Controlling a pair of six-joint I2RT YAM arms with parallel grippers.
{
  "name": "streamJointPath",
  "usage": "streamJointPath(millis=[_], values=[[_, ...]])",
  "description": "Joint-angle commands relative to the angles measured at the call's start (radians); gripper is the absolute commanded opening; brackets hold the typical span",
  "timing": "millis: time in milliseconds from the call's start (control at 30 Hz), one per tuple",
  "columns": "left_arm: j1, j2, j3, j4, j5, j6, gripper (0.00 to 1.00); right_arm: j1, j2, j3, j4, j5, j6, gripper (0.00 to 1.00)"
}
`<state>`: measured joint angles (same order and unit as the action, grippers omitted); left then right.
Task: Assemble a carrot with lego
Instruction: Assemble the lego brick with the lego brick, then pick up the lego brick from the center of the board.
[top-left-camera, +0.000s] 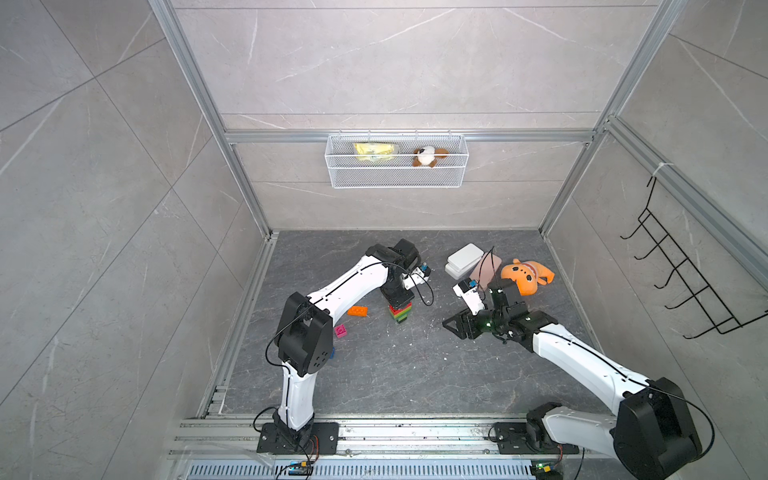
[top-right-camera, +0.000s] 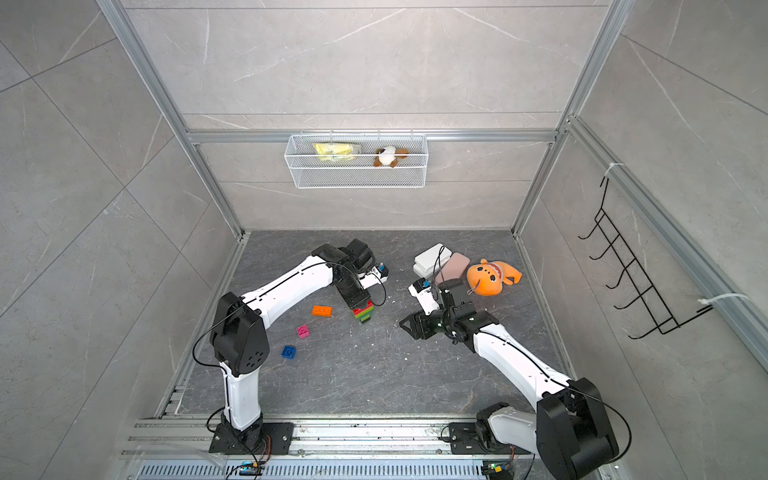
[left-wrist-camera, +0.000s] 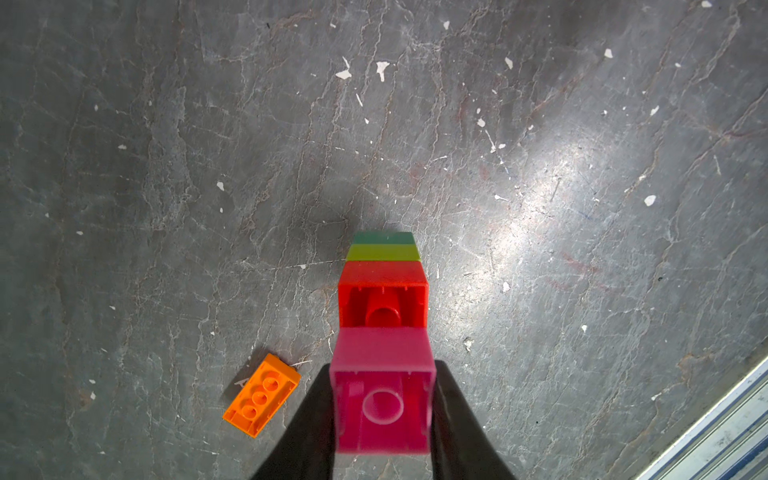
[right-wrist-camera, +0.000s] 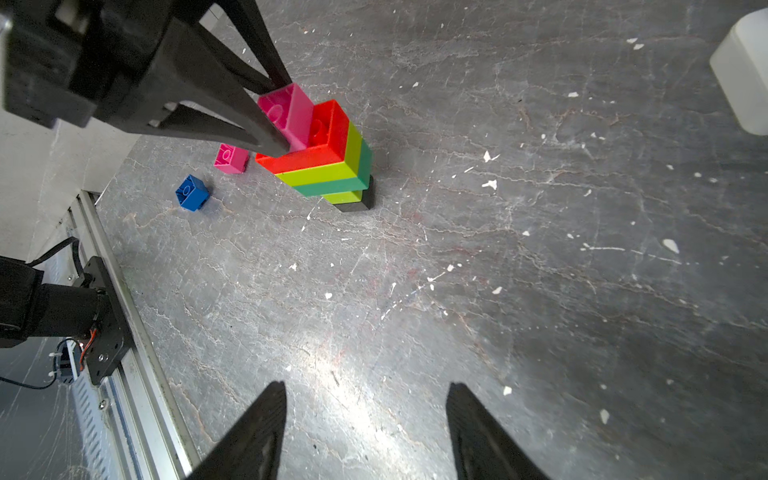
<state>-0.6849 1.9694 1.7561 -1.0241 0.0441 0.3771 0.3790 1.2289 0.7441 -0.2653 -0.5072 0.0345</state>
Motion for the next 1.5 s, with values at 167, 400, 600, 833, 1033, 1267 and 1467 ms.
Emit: streamJointPath(millis=[167, 400, 600, 833, 1033, 1267, 1467], values=[[0.017, 0.036, 0.018, -0.049, 0.034, 0.043, 0.31, -0.003, 0.005, 0.019, -0.026, 0.01, 0.008, 0.64], [0.03, 0.021, 0.041, -0.026, 0.012, 0.002, 0.47, -0.002, 0.01, 0.009, -0.023, 0.015, 0.007, 0.64], [0.03, -0.016, 0.04, -0.007, 0.045, -0.004, 0.59, -0.002, 0.023, 0.001, -0.006, 0.01, 0.013, 0.64], [0.073, -0.2, -0.092, 0.065, 0.143, 0.028, 0.65, -0.003, 0.0, 0.003, -0.011, 0.006, 0.004, 0.64], [0.149, -0.428, -0.379, 0.187, 0.085, 0.204, 0.7, 0.004, -0.029, 0.004, 0.019, -0.079, -0.009, 0.64], [0.3, -0.432, -0.545, 0.302, -0.001, 0.388, 0.72, 0.032, -0.035, 0.006, 0.052, -0.117, -0.019, 0.64], [0.355, -0.325, -0.558, 0.349, -0.007, 0.546, 0.73, 0.036, -0.019, 0.015, 0.033, -0.113, -0.024, 0.64]])
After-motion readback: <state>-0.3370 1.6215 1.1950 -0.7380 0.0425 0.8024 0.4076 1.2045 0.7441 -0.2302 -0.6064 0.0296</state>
